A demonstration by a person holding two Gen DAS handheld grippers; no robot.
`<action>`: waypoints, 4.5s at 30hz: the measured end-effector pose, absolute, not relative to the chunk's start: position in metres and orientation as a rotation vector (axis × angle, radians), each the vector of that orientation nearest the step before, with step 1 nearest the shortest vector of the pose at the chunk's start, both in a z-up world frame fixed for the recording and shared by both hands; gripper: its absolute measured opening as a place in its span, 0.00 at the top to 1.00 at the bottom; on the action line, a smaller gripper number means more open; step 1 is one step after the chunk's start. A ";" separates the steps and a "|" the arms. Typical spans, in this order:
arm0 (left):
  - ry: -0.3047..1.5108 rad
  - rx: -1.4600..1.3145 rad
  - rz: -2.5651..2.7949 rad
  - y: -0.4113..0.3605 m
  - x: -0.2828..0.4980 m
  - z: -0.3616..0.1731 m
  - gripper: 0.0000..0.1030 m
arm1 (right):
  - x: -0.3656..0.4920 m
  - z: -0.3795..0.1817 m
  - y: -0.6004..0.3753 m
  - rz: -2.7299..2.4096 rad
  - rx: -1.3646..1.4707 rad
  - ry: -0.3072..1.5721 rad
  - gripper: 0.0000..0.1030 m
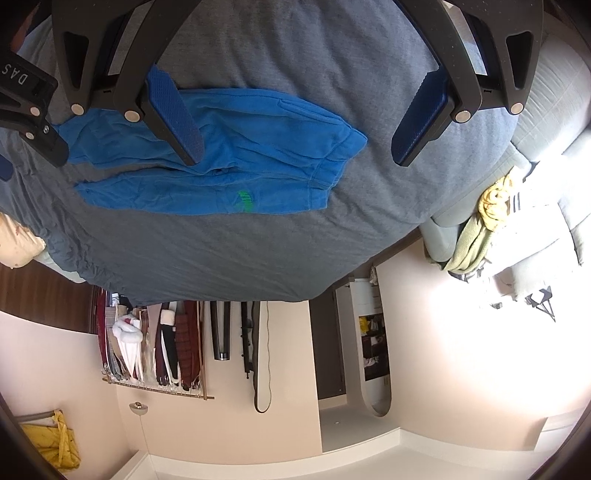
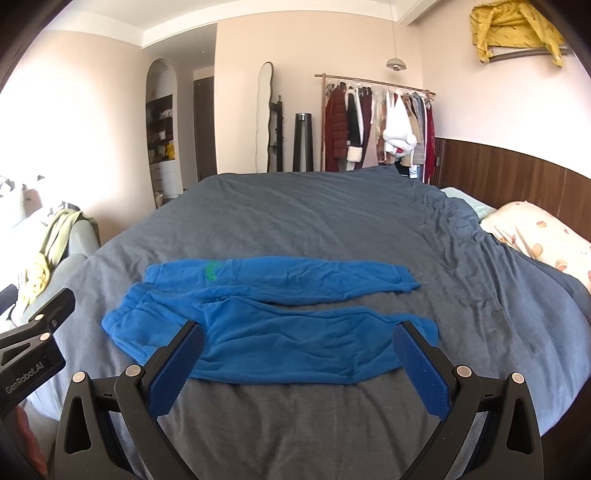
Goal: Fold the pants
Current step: 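Move both tools down toward the waistband of the blue sweatpants, then close the left tool on the waistband edge of the sweatpants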
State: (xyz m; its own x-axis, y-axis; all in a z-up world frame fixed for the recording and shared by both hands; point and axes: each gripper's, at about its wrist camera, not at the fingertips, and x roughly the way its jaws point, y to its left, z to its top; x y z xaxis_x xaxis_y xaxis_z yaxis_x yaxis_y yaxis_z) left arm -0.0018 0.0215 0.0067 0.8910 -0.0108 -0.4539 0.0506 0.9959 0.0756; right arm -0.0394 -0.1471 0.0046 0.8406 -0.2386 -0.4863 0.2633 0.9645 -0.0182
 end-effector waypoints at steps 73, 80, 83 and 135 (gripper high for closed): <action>0.896 0.226 -0.305 0.087 0.412 -0.147 0.33 | 0.390 -0.128 -0.065 -0.080 -0.189 0.933 0.00; 0.937 0.209 -0.356 0.081 0.422 -0.159 0.41 | 0.396 -0.134 -0.073 -0.090 -0.167 0.960 0.00; 0.970 0.187 -0.377 0.080 0.427 -0.165 0.49 | 0.397 -0.133 -0.075 -0.079 -0.152 0.964 0.00; 0.752 0.252 -0.521 0.111 0.361 -0.114 0.56 | 0.316 -0.092 -0.053 -0.145 0.034 0.873 0.00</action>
State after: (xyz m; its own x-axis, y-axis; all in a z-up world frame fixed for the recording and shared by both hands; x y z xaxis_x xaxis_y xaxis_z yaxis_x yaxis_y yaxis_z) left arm 0.3607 0.1107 -0.1137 0.6122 -0.3583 -0.7049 0.5339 0.8449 0.0342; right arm 0.3159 -0.0531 -0.0919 0.6332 -0.1130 -0.7657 0.1411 0.9896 -0.0294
